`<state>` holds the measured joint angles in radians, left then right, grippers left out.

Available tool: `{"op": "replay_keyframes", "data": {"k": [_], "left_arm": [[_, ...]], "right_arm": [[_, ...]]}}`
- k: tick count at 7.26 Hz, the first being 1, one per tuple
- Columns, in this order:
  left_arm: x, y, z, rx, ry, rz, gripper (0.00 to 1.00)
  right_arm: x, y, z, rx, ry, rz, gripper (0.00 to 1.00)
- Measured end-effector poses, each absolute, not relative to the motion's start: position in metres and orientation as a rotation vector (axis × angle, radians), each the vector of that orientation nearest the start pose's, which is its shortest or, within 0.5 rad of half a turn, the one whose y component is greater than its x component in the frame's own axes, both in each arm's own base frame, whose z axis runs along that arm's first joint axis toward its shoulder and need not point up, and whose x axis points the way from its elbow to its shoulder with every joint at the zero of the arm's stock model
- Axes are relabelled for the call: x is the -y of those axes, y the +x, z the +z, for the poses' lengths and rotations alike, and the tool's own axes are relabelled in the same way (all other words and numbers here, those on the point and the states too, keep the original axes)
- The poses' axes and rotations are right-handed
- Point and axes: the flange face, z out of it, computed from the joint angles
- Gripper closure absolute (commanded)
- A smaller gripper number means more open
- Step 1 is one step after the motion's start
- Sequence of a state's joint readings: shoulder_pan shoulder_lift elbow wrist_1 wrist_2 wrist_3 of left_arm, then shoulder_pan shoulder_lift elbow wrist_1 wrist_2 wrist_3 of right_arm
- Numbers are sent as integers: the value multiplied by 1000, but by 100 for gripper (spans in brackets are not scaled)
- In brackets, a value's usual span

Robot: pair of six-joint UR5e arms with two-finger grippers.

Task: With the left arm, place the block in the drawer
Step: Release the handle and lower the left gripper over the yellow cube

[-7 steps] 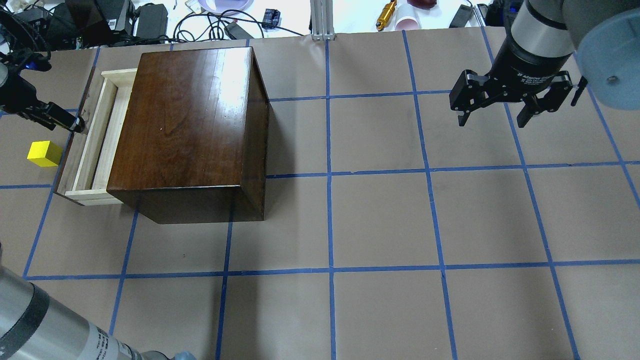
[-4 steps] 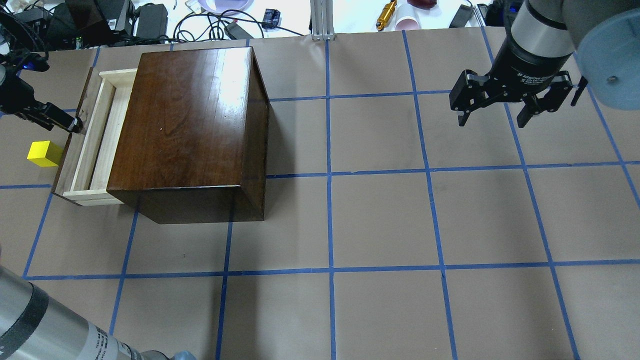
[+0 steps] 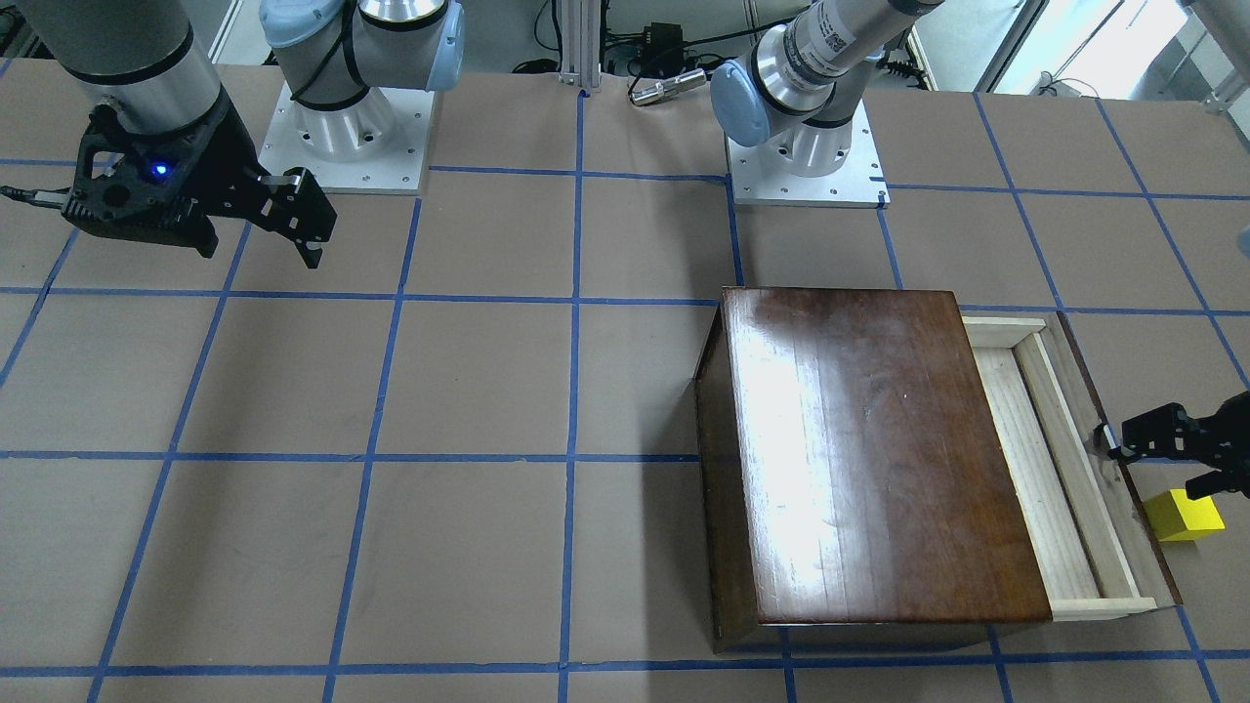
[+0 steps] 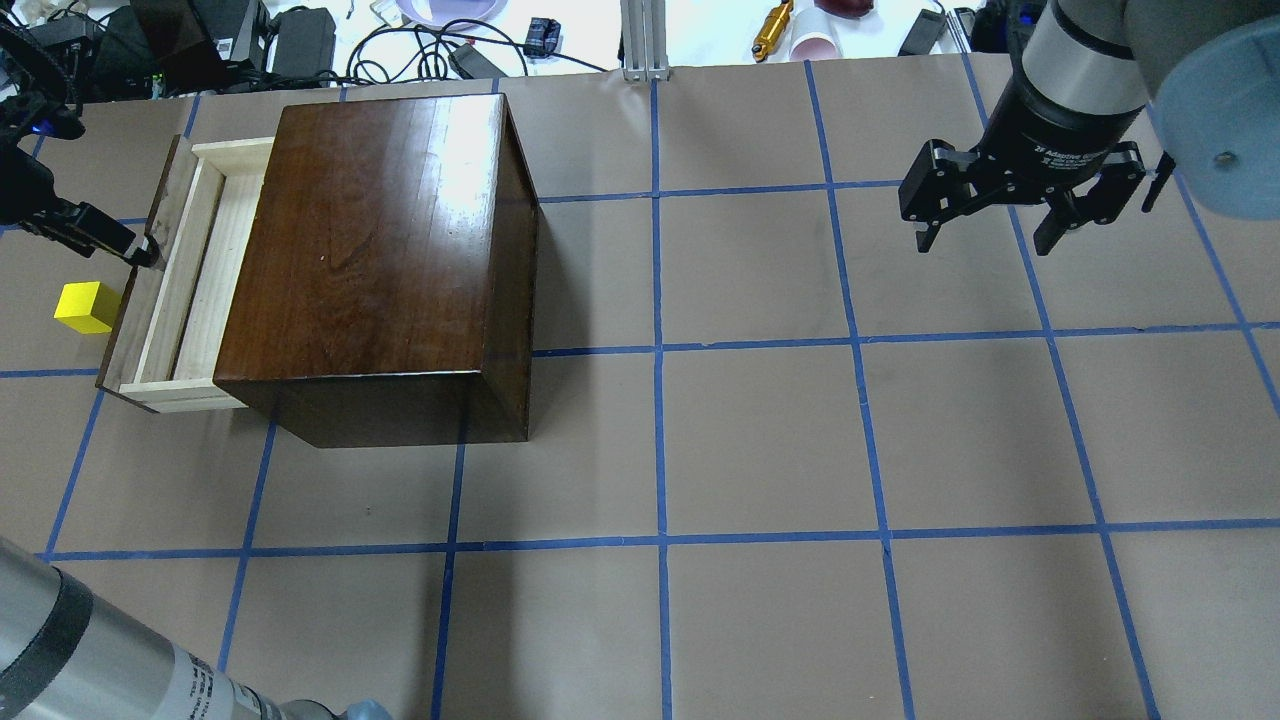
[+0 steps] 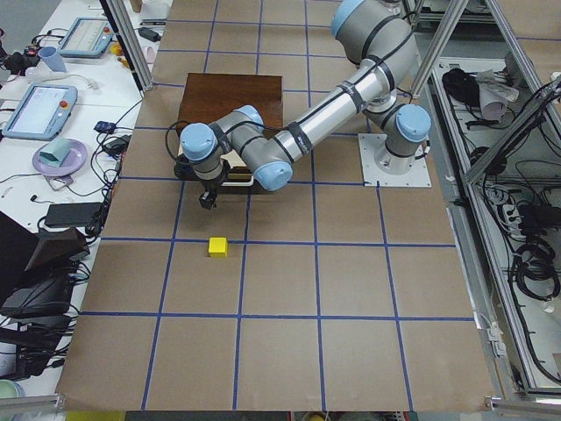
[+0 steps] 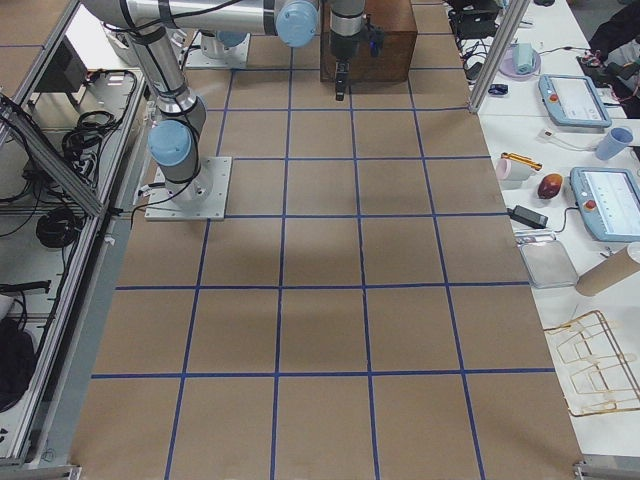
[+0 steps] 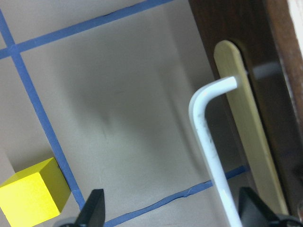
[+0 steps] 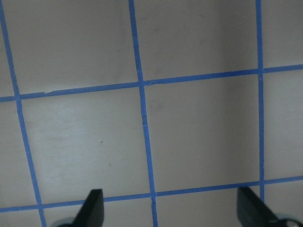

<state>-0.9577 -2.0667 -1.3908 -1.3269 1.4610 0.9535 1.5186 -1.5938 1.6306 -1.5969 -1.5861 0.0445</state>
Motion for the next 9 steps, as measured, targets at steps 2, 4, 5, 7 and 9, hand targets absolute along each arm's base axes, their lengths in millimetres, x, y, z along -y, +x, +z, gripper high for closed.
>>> {"op": "replay_keyframes", "data": {"k": [2,4,5,7,9], "left_arm": [[623,279,323,-3211,508,-71,0],[616,325,339,-3192,402,-116,0],[615,341,337,-3192,361,-122,0],[619,361,314,-3204,275,-120,0],[624,377,285,-3183,226,-104,0]], "right_arm": [[487,107,472,-3153,152,17,0],[487,107,472,-3153,152,17,0],[487,106,472,-3154,152,17,0],[487,107,472,-3153,152,17,0],[487,107,472,-3153,152,18,0]]}}
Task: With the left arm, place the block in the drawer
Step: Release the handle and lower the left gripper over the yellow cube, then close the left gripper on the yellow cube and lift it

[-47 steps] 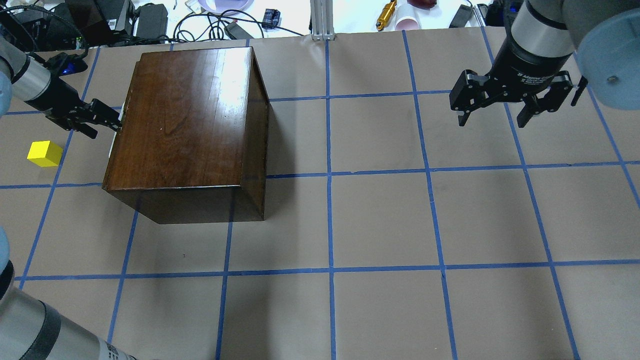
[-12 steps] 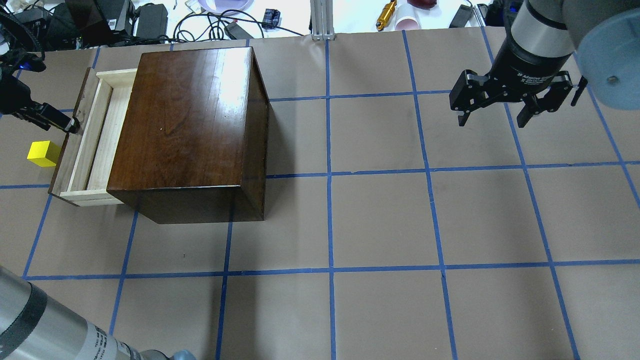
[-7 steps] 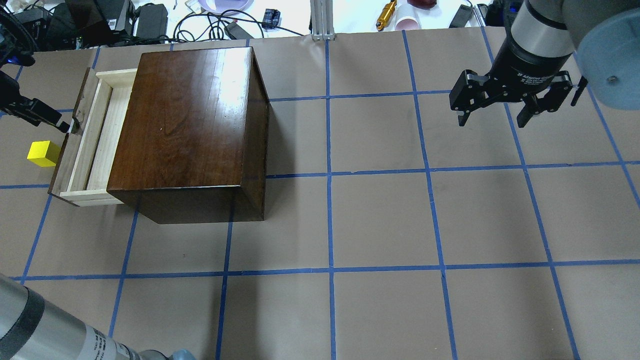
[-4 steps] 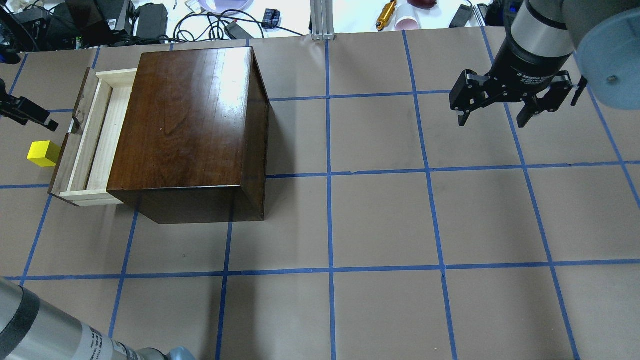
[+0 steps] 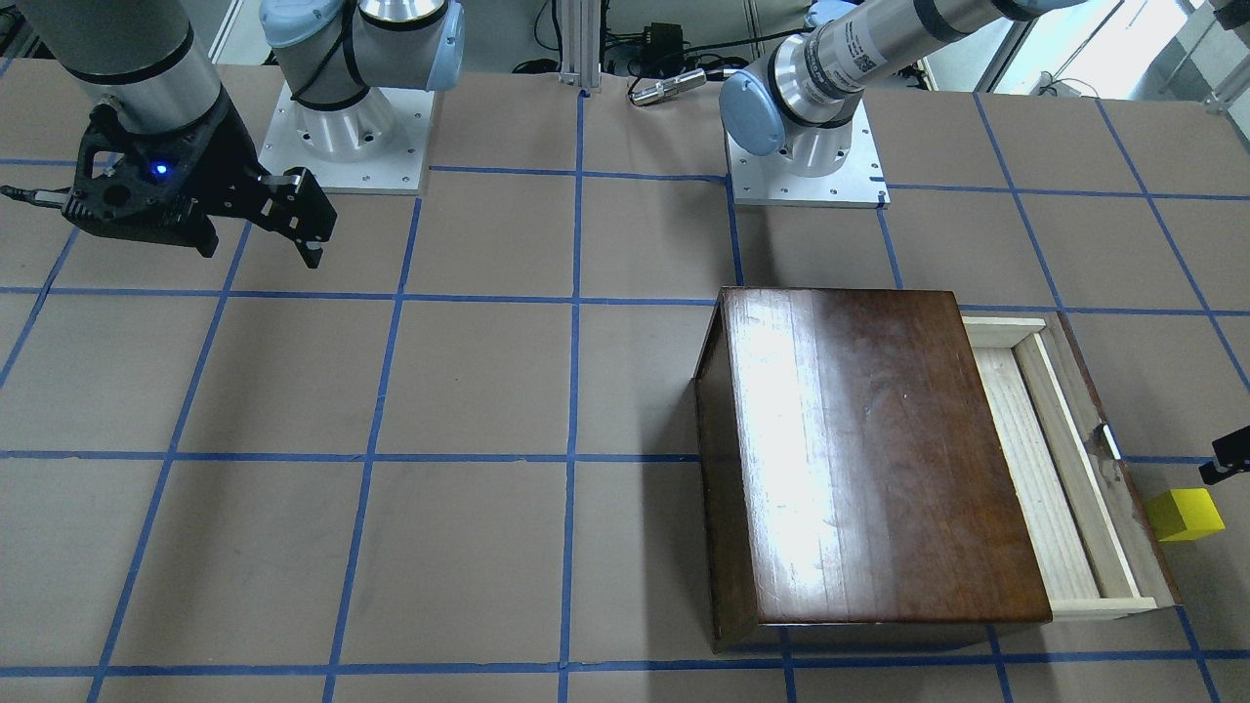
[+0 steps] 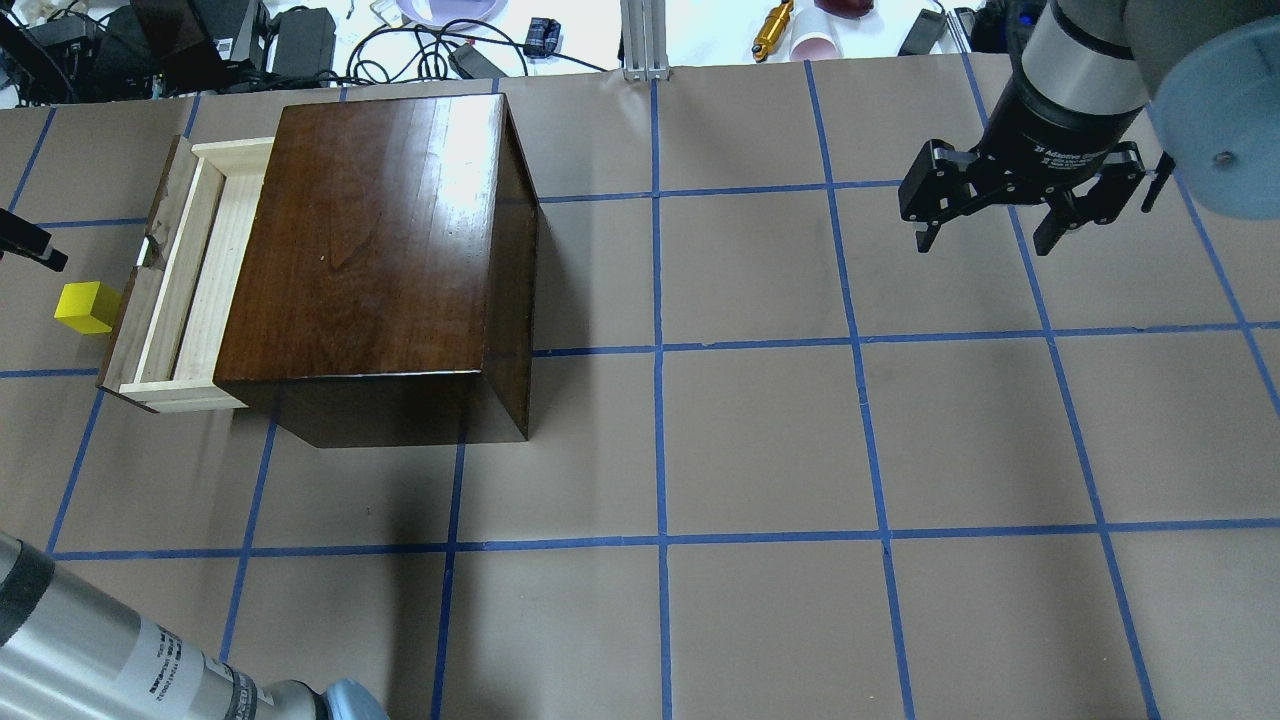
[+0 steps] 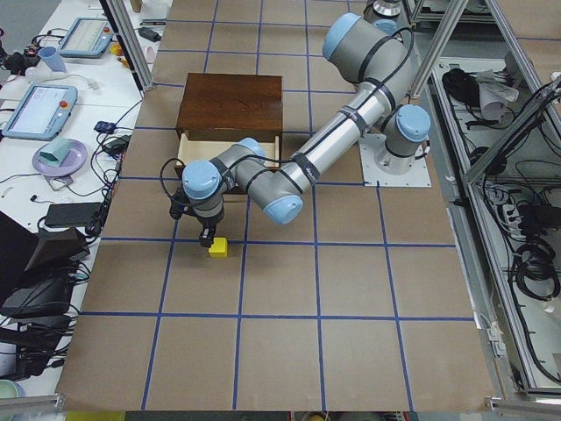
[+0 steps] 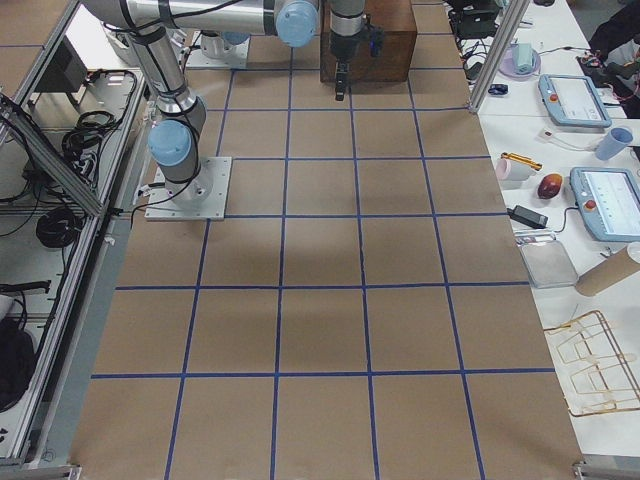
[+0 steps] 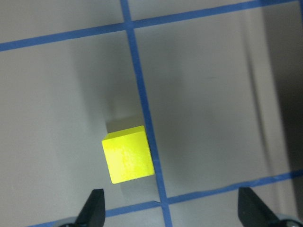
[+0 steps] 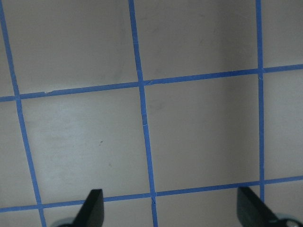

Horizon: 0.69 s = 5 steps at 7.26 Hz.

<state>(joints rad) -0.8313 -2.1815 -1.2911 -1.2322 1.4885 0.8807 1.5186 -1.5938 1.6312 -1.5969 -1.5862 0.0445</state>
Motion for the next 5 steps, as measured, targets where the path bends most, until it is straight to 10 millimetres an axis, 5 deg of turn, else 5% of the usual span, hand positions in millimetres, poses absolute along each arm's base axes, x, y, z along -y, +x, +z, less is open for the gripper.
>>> {"op": "replay_keyframes", "data": {"k": [5], "left_arm": [[633,391,223,-3174,73,-44,0]], "right_arm": [[487,107,472,-3153,152,17,0]]}}
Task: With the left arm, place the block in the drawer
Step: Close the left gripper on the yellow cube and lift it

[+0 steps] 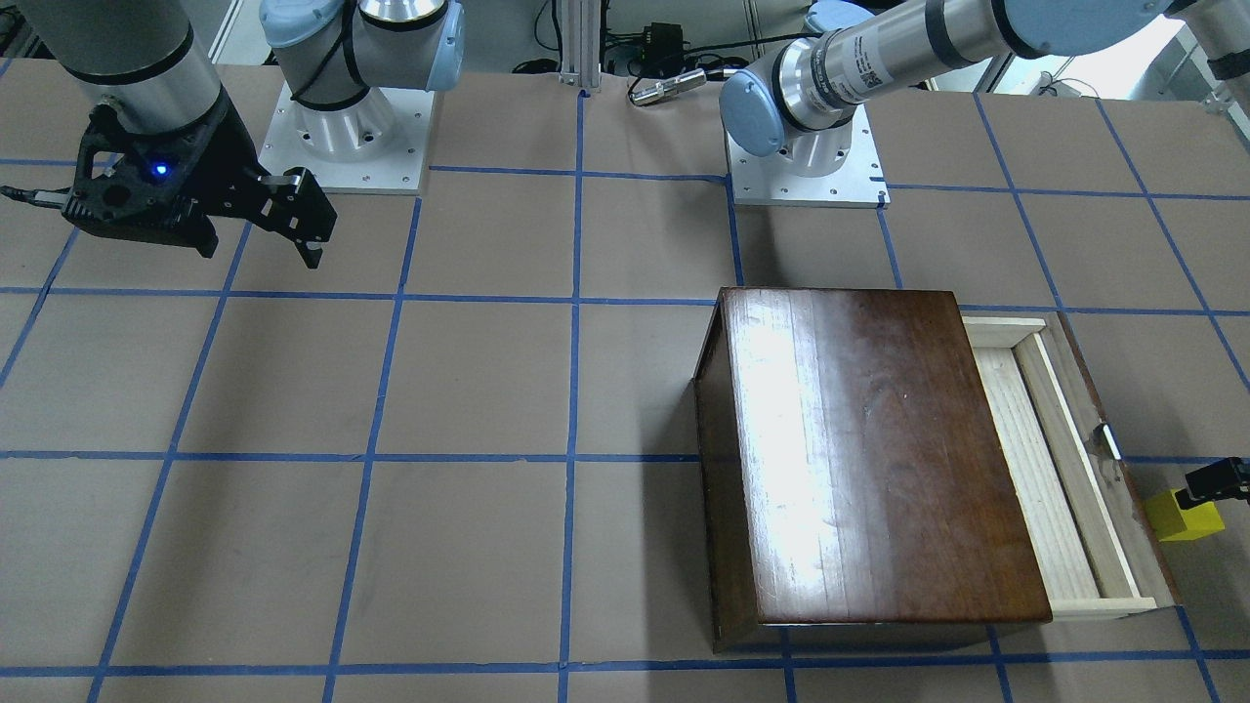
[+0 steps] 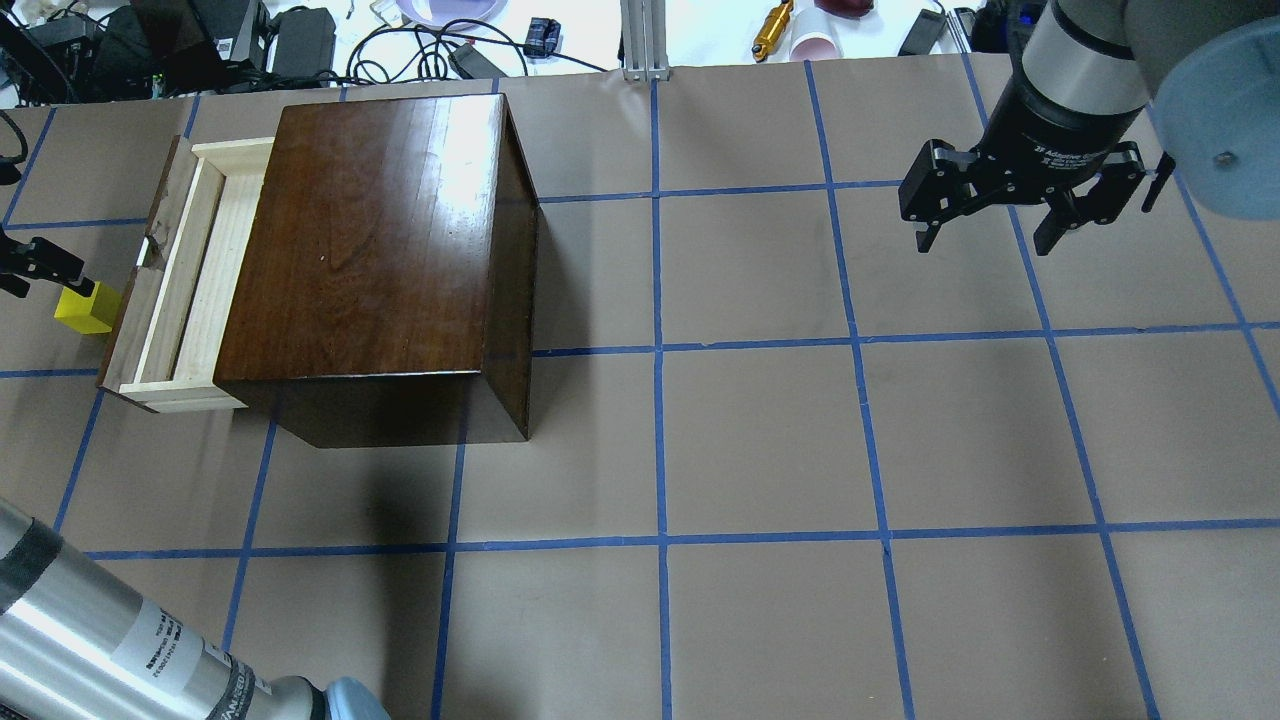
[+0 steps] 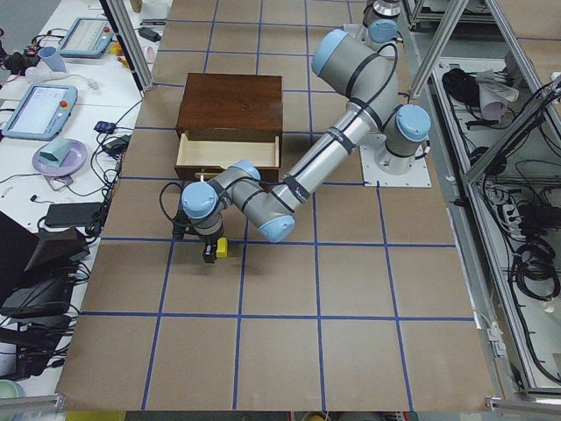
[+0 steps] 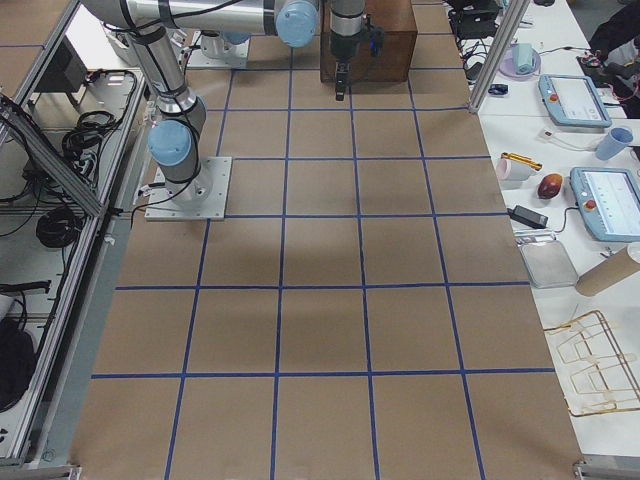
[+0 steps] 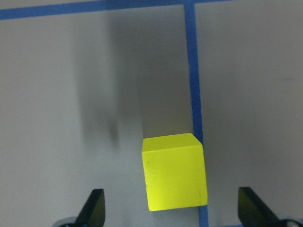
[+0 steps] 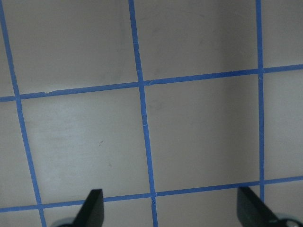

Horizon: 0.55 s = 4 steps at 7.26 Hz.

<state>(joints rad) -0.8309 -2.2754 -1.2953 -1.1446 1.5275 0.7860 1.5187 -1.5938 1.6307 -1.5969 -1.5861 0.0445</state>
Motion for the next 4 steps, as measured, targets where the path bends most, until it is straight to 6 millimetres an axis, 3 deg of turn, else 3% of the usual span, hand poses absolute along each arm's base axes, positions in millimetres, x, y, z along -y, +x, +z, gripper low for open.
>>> {"op": "replay_keyframes", "data": {"k": [2,3,4], "left_arm": [[635,393,207,-3182,53,-31,0],[637,395,200,-3181,49,-33,15],[638,395,195,-3183,43,-33,74]], "right_arm": [[487,107,472,-3153,152,17,0],[487,106,472,-3153,153,17,0],[487,106,472,-3153,153,17,0]]}}
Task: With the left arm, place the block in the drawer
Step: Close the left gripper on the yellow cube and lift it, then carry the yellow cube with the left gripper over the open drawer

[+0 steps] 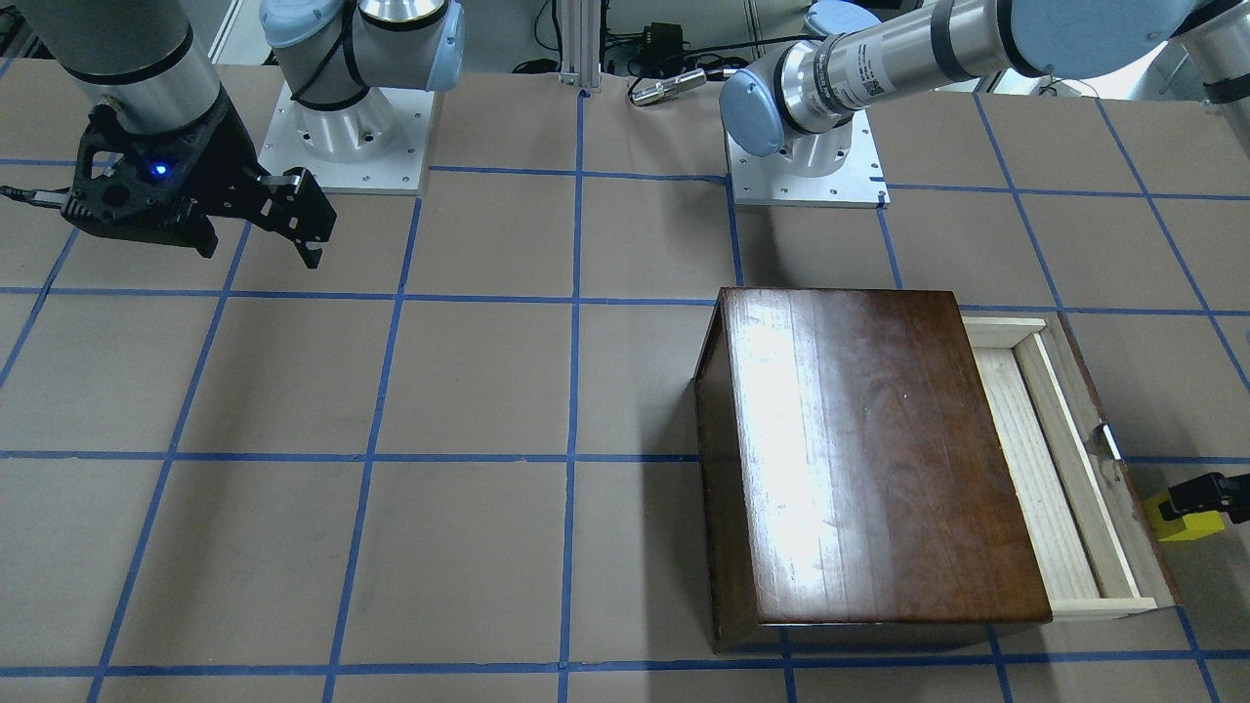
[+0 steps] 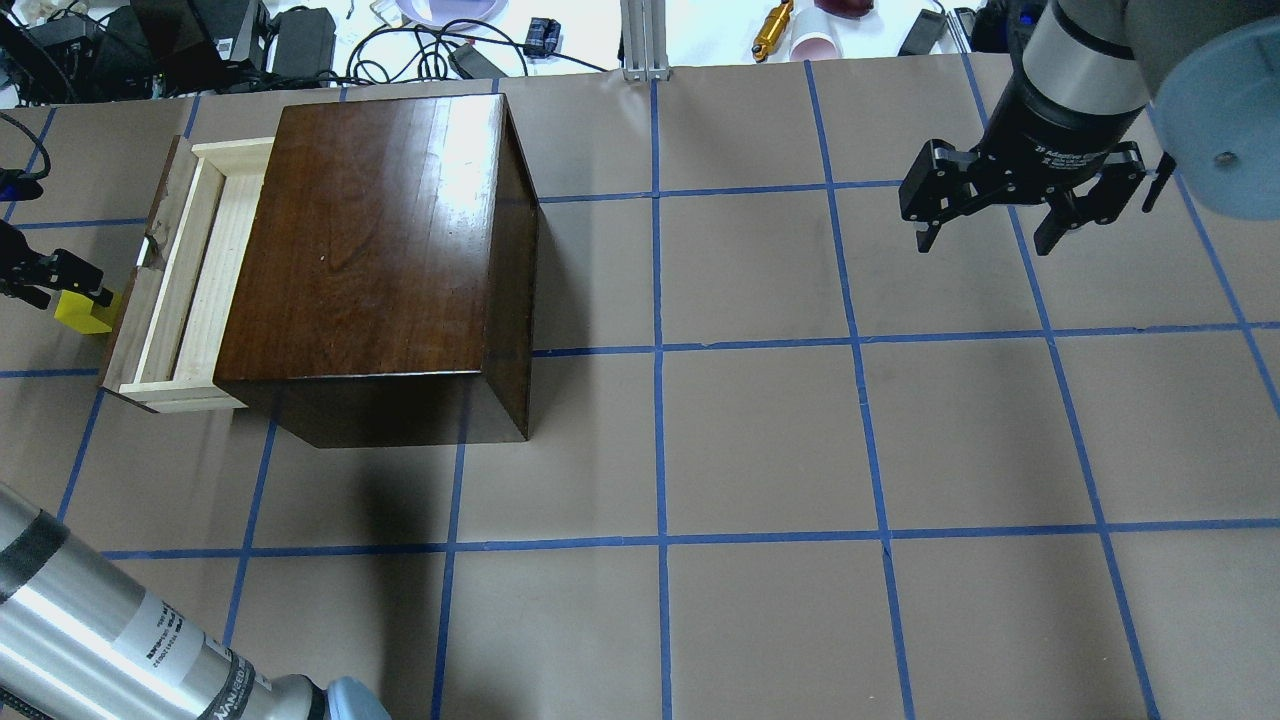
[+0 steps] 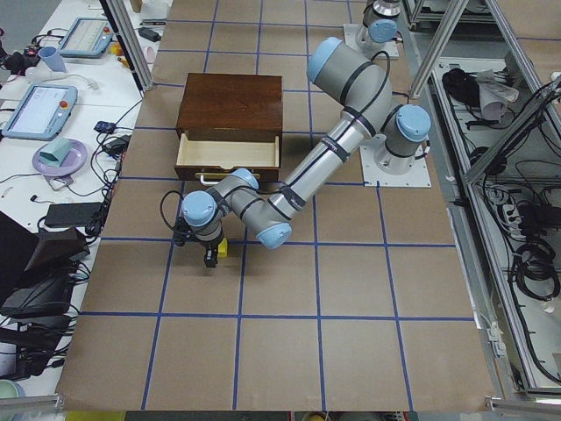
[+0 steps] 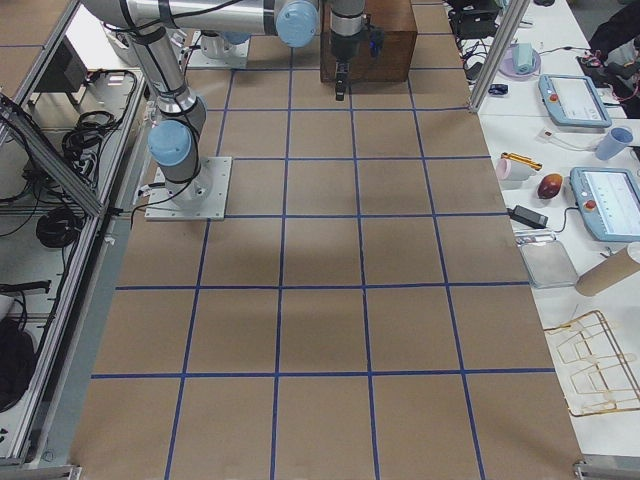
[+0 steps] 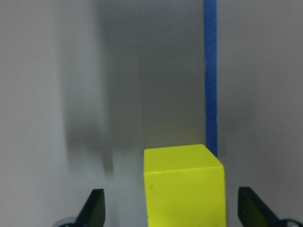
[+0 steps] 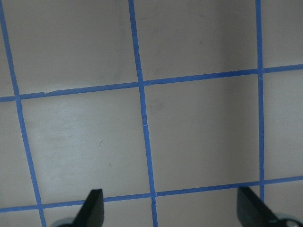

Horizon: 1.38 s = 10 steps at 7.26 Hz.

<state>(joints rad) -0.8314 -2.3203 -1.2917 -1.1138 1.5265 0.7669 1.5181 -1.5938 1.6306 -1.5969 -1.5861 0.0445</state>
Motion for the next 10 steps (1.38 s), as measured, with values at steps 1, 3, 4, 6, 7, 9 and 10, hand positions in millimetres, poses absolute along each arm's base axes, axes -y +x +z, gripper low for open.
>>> {"op": "replay_keyframes", "data": {"k": [1,3,4,6,7,9,10], "left_arm": [[638,395,193,-3185,32,-33,100],[639,395,196,-3187,27,-46,100],[639,393,205,-3182,36,-62,100],[638,385,241,-3164,63,-102,100],[635,379,264,-3161,80,-112,100],[628,352,330,-3186,114,-125,100],[627,327,368,-3194,144,-124,100]], "right_arm": [[487,106,472,-3153,153,17,0],[487,107,472,-3153,152,17,0],[487,107,472,-3153,152,17,0],[487,107,472,-3153,152,17,0],[487,107,472,-3153,152,17,0],[487,107,472,-3153,152,18,0],[487,107,472,-3153,152,19,0]]}}
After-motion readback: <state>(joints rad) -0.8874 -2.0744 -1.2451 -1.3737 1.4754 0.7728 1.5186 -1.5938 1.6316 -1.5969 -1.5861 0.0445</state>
